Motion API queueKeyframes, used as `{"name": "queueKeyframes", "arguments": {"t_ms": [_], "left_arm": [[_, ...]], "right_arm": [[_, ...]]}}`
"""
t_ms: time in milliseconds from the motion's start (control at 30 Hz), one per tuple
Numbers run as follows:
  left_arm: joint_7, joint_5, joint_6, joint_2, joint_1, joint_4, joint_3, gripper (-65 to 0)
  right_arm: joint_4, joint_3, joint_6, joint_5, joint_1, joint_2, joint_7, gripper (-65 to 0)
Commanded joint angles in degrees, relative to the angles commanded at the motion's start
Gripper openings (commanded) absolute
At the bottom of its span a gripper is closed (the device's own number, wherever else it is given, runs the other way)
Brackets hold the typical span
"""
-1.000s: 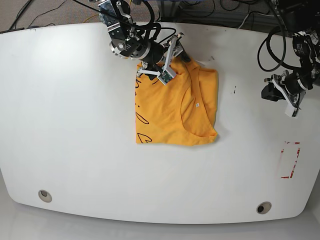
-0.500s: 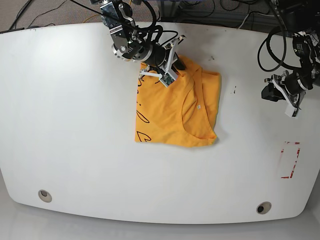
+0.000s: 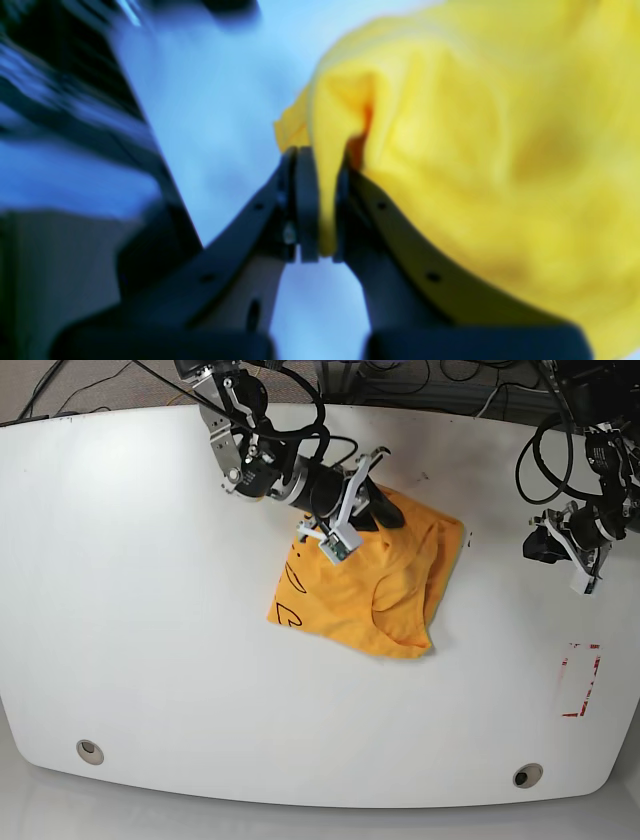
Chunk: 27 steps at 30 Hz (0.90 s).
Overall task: Layout the t-shirt on the table in an organized manner, then fold the t-shirt properly
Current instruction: 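Lift the folded shirt with the right gripper and grasp it with the left gripper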
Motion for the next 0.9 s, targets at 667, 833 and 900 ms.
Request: {"name": "queueKeyframes", "arguments": {"t_ms": [667, 833, 900], "left_arm": [[0.0, 0.0, 0.0, 0.0, 0.0, 0.1, 3.0, -47.4], [0.0, 0.0, 0.0, 0.0, -0.1, 0.1, 3.0, -47.4], [0.0, -0.1, 0.0, 0.0, -0.2, 0.1, 3.1, -47.4]], "right_arm": [[-12.0, -4.5, -0.35, 2.9, 9.0, -6.9, 0.2, -31.4], [-12.7, -4.5, -0.35, 2.8, 9.0, -8.3, 0.1, -12.2], [-12.5, -4.5, -0.35, 2.9, 8.8, -8.3, 0.0, -9.0]]}}
